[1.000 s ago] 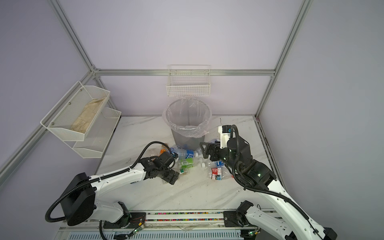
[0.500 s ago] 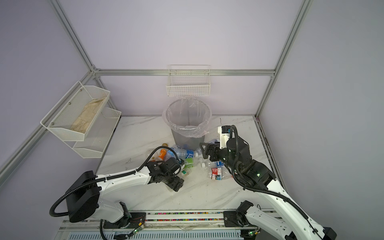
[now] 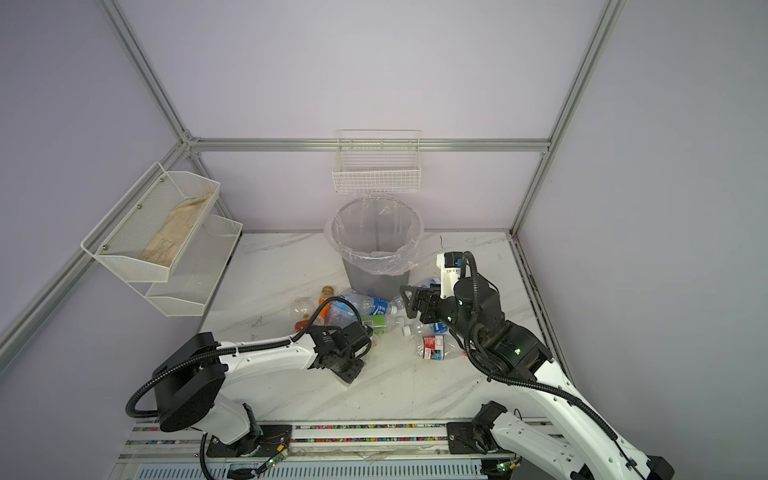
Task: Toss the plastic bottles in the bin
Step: 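Close the left gripper on the green-label square bottle and lift it toward the bin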
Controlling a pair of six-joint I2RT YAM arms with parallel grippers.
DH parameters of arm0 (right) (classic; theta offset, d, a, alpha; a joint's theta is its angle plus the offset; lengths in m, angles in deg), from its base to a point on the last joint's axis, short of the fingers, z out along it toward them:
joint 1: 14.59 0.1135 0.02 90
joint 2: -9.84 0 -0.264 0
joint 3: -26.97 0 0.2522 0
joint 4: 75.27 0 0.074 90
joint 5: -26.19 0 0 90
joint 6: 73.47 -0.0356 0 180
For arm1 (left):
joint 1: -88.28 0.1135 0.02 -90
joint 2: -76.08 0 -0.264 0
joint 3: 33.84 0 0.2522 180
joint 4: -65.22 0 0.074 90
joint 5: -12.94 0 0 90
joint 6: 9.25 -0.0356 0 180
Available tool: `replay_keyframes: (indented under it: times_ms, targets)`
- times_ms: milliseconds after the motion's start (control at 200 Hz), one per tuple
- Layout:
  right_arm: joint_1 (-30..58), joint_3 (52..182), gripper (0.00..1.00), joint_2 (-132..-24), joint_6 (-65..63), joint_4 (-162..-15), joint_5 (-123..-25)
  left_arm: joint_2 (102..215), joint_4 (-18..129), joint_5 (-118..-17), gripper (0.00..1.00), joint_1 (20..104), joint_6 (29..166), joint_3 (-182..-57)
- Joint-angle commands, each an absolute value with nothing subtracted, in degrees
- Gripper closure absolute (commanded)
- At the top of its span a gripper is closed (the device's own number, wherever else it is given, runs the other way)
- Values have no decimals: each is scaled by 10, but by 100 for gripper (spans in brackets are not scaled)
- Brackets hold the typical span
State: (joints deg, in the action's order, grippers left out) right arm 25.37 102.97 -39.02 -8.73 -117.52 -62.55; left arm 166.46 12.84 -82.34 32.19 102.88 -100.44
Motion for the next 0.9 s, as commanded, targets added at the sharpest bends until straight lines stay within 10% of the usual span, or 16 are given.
replay_keyframes:
  times_ms: [0, 895]
  targets:
    - [254, 1027, 10, -382, -89, -1167, -617, 1639, 108, -854, 73, 310, 1036, -1062]
    - [254, 1051, 7, -320, -123, -1199, -484, 1466, 50, -1013, 100, 139, 996, -1228]
